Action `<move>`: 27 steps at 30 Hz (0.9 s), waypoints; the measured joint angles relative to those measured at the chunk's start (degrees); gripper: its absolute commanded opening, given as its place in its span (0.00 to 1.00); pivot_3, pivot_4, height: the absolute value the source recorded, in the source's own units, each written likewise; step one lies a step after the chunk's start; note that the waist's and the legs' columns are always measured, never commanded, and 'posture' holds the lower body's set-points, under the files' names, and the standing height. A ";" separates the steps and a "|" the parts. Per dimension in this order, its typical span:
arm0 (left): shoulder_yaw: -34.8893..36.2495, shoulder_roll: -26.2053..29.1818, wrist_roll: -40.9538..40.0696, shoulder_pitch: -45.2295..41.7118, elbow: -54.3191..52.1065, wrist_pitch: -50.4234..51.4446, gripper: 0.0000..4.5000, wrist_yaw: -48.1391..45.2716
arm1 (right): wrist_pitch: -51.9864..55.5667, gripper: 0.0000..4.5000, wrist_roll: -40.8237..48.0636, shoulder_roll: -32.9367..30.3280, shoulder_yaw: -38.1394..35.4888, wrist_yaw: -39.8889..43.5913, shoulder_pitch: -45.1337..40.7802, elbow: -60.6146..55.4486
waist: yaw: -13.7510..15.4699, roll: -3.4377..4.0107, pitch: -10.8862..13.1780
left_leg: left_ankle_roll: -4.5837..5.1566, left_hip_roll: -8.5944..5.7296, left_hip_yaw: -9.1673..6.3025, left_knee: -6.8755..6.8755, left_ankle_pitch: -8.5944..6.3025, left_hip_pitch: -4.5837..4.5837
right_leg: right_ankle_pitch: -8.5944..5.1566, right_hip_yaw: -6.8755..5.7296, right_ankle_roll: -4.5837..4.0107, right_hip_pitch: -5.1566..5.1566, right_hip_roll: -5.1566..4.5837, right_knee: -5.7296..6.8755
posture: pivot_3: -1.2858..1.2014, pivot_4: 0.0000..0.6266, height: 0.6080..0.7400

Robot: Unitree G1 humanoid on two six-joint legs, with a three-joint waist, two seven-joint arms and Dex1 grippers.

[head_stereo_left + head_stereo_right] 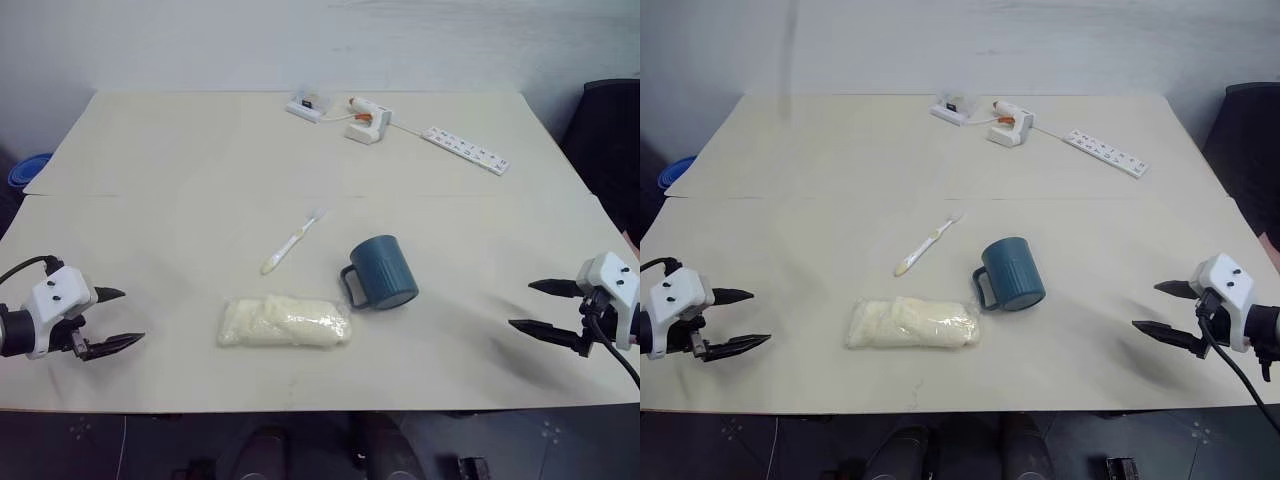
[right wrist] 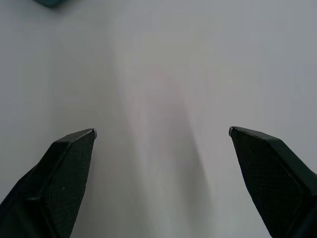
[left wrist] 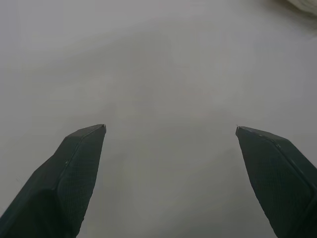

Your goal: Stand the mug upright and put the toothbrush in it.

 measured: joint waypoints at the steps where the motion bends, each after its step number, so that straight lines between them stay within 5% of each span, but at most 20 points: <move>1: 0.00 0.00 0.00 0.03 -0.06 0.16 1.00 -0.25 | -0.21 1.00 0.09 0.40 0.00 -0.02 -0.12 0.15 | 0.00 0.00 0.00 | 0.00 0.00 0.00 0.00 0.00 0.00 | 0.00 0.00 0.00 0.00 0.00 0.00 | 0.52 0.24 1.00; 19: -1.15 -0.77 -2.50 -3.11 -2.23 5.32 1.00 -1.30 | 1.31 1.00 -2.11 0.87 0.80 -3.09 -1.63 2.70 | 0.02 0.00 0.00 | 0.00 -0.03 0.02 0.06 0.00 0.02 | 0.00 0.02 0.01 0.00 -0.01 0.11 | 0.52 0.24 1.00; 24: -1.23 -1.93 -10.39 -6.80 -8.62 15.24 1.00 -1.86 | 11.20 1.00 3.06 0.90 -1.46 -6.16 0.10 -8.47 | 0.10 0.01 0.01 | 0.00 -0.02 -0.05 0.10 0.00 -0.05 | 0.01 0.02 0.02 -0.03 -0.03 0.22 | 0.52 0.24 1.00; 27: -1.46 -1.83 -18.37 -10.04 -17.30 23.79 1.00 -2.61 | 24.05 1.00 14.59 0.94 -4.25 -9.79 -1.19 -23.03 | 0.02 0.00 0.01 | 0.00 0.02 -0.44 0.13 0.00 -0.04 | 0.01 0.05 0.02 -0.03 -0.01 0.23 | 0.52 0.24 1.00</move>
